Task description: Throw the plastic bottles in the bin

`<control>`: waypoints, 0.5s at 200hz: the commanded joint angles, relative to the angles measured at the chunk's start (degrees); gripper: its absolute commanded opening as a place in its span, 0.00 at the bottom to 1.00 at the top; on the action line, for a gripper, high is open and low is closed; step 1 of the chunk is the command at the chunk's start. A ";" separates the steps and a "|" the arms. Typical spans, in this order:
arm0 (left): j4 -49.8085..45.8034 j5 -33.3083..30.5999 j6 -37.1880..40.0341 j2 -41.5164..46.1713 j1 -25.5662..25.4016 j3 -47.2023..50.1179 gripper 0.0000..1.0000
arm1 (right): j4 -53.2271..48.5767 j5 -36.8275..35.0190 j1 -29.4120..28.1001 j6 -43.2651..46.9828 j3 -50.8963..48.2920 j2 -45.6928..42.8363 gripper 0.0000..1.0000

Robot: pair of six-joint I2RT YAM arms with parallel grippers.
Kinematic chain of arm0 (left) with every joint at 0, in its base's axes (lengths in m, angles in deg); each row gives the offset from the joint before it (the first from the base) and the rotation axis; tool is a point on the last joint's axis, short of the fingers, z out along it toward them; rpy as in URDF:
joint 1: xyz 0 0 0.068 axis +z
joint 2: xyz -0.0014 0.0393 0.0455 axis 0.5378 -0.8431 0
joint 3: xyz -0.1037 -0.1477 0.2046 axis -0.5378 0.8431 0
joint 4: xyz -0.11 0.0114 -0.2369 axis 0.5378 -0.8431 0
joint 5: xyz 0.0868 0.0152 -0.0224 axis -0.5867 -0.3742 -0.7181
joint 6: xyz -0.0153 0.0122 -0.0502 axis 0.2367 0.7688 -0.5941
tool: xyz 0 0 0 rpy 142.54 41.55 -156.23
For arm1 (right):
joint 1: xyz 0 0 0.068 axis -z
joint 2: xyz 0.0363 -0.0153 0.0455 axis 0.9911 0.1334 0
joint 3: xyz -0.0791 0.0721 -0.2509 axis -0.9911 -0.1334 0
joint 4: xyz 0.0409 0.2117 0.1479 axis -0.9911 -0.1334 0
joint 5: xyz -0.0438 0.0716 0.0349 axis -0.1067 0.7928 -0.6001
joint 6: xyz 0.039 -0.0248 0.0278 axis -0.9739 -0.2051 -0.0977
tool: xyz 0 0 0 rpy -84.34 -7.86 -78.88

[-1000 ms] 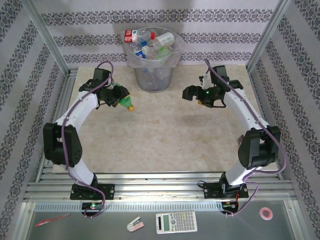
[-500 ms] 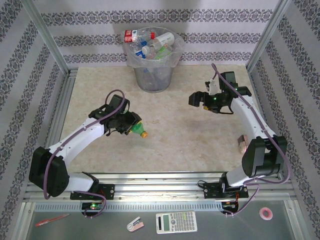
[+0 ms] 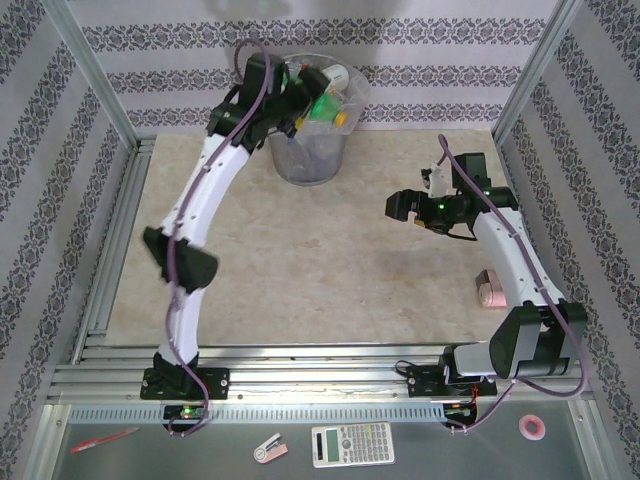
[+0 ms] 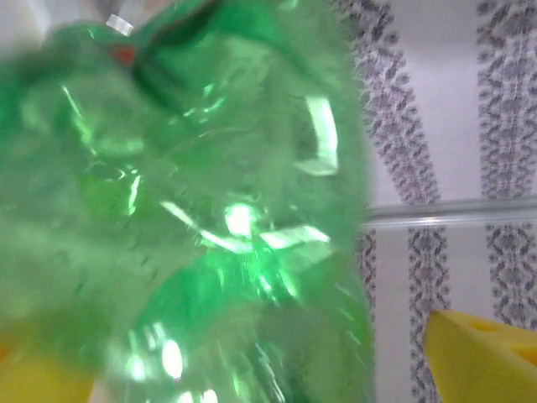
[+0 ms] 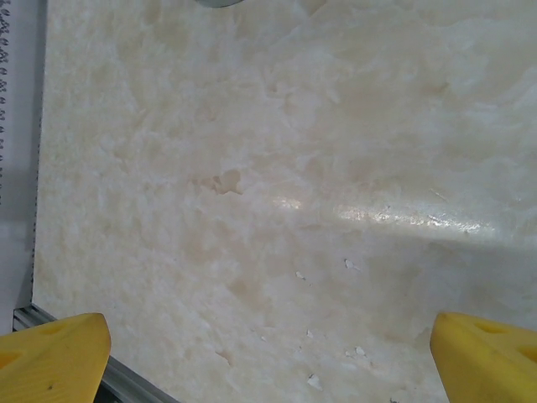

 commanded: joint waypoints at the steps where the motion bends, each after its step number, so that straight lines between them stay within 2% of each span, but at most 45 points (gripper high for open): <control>1: -16.33 -1.00 0.77 -5.03 3.28 -17.86 1.00 | -0.02 2.06 0.55 -0.66 -2.79 -2.32 0.98; 20: -12.81 -2.30 2.72 -0.34 3.14 -10.39 1.00 | -0.34 2.17 0.73 -0.47 -4.46 -3.91 0.98; 45: -11.62 -8.15 5.70 7.75 3.48 0.36 1.00 | -0.25 2.11 1.16 -0.18 -6.09 -5.13 0.98; 100: -1.19 -11.25 6.64 26.70 3.66 30.25 1.00 | -0.37 2.35 1.78 1.09 -6.99 -3.78 0.98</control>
